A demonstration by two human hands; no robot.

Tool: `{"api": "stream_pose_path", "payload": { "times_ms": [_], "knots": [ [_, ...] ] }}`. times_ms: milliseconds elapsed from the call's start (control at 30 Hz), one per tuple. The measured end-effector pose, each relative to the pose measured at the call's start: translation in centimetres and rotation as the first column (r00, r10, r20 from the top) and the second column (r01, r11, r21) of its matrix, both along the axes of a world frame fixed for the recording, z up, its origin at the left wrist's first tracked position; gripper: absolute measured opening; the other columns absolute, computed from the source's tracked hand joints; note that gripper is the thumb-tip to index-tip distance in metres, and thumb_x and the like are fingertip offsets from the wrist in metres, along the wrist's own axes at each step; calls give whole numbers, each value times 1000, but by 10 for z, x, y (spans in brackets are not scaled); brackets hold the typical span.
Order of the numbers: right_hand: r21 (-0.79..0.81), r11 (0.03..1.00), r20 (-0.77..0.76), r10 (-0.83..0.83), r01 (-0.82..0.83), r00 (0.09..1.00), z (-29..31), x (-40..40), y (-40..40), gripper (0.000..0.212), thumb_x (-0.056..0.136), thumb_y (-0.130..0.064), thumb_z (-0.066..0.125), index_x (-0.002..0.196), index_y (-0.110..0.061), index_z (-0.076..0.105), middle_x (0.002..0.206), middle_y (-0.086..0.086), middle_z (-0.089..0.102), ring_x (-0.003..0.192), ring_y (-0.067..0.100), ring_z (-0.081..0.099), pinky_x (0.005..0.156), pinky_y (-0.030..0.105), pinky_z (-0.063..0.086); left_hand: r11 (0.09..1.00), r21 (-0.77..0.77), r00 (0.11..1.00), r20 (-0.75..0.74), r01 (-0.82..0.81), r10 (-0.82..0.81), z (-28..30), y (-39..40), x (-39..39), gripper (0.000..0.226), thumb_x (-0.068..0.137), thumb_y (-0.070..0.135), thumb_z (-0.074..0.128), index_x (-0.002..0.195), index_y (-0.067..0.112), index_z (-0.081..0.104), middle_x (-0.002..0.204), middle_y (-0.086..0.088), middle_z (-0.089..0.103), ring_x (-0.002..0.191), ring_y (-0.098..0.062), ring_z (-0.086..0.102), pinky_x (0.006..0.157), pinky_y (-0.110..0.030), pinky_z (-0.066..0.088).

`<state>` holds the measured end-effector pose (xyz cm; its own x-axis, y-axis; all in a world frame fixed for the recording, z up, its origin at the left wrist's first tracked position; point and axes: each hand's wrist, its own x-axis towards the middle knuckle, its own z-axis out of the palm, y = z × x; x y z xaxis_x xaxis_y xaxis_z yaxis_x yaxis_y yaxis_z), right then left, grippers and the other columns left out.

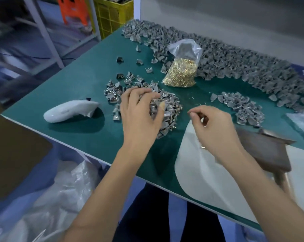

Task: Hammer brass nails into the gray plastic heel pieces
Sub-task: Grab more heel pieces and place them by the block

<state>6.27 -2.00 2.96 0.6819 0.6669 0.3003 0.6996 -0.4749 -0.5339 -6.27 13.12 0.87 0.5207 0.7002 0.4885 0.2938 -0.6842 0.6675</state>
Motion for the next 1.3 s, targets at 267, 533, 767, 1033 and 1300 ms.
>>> {"api": "stream_pose_path", "payload": {
  "times_ms": [267,533,767,1033,1300],
  "knots": [
    [-62,983,50,-171,173,984,9,33,-82,14,97,-15,63,95,-21,76,89,-14,69,88,5,57,75,17,36,888,-187,882,-147,420,-448,-2,-83,30,11,104,29,54,112,23,53,108,14,52,80,-7,45,70,-34,39],
    [-54,991,146,-112,121,983,-16,22,-91,11,96,-24,67,98,-23,77,93,-4,54,99,23,52,80,38,46,896,-87,843,-311,436,-440,-14,-80,23,16,103,26,50,110,27,64,109,13,63,103,-16,53,80,-41,49],
    [6,998,79,-65,65,995,-18,26,-94,8,93,-23,71,97,-24,78,91,-4,53,99,20,50,88,33,42,915,-84,864,-307,394,-400,-18,-86,15,6,88,31,75,94,31,72,89,13,57,86,-11,55,68,-35,50],
    [64,997,-55,-28,32,998,-10,27,-98,9,94,-20,70,96,-22,78,93,-2,60,99,15,51,88,17,35,902,37,820,-433,431,-374,-17,-89,26,10,100,37,58,101,29,63,99,17,51,101,-9,43,70,-31,40],
    [367,925,-402,67,94,913,2,40,-115,16,95,-12,70,102,-24,78,90,-7,77,88,10,70,82,19,51,758,-436,856,56,484,-514,8,-114,69,12,102,32,58,95,26,66,87,15,65,74,-2,55,68,-14,42]
  ]
}}
